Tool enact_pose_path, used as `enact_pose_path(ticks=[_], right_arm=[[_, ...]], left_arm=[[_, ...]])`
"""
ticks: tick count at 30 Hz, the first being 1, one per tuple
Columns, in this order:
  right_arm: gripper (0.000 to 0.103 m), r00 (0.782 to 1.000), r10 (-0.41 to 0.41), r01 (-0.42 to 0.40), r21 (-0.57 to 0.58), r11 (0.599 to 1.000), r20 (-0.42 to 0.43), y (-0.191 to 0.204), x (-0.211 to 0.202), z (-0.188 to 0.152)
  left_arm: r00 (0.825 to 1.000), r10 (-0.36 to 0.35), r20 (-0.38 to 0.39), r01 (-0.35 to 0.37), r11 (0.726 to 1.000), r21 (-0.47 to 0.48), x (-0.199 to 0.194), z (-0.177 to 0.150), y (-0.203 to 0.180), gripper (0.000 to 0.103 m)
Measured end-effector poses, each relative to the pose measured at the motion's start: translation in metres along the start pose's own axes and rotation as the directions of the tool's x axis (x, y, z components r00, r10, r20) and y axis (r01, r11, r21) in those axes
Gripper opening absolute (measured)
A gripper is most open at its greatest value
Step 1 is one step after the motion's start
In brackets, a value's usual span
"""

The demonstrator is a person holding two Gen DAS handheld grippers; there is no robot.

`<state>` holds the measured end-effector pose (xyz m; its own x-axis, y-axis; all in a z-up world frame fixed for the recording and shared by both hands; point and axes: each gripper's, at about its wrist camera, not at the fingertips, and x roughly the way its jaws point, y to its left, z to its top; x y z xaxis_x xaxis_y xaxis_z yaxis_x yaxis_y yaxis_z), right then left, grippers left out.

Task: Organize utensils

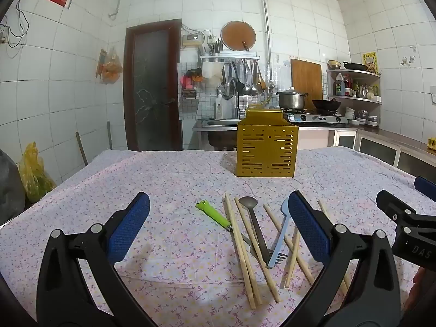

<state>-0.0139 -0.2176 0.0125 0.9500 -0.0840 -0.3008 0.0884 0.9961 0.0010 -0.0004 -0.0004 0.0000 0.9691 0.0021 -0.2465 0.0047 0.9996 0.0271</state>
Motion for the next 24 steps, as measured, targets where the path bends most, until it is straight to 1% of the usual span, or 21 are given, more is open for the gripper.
enact_pose_path(ticks=[8,9,12,24], right_arm=[[0.099,1.000,-0.003,0.003,0.010,1.000,-0.011,0.001,0.002,0.003],[0.099,1.000,0.000,0.000,0.021,1.000,-0.012,-0.007,0.004,0.001],[0.099,1.000,-0.001,0.002,0.019,1.000,-0.014,-0.005,0.008,0.002],[0.099,1.000,-0.012,0.011,0.028,1.000,0.007,-0.005,-0.003,-0.001]], left_arm=[[1.000,0.001,-0.007,-0.001,1.000,0.002,0.001,0.000,0.000,0.098],[1.000,0.001,-0.006,-0.001,1.000,0.002,0.002,0.000,0.001,0.098],[1.000,0.000,-0.005,0.000,1.000,-0.001,0.002,-0.001,0.002,0.098],[1.000,0.002,0.002,-0.002,1.000,0.000,0.002,-0.002,0.002,0.098]])
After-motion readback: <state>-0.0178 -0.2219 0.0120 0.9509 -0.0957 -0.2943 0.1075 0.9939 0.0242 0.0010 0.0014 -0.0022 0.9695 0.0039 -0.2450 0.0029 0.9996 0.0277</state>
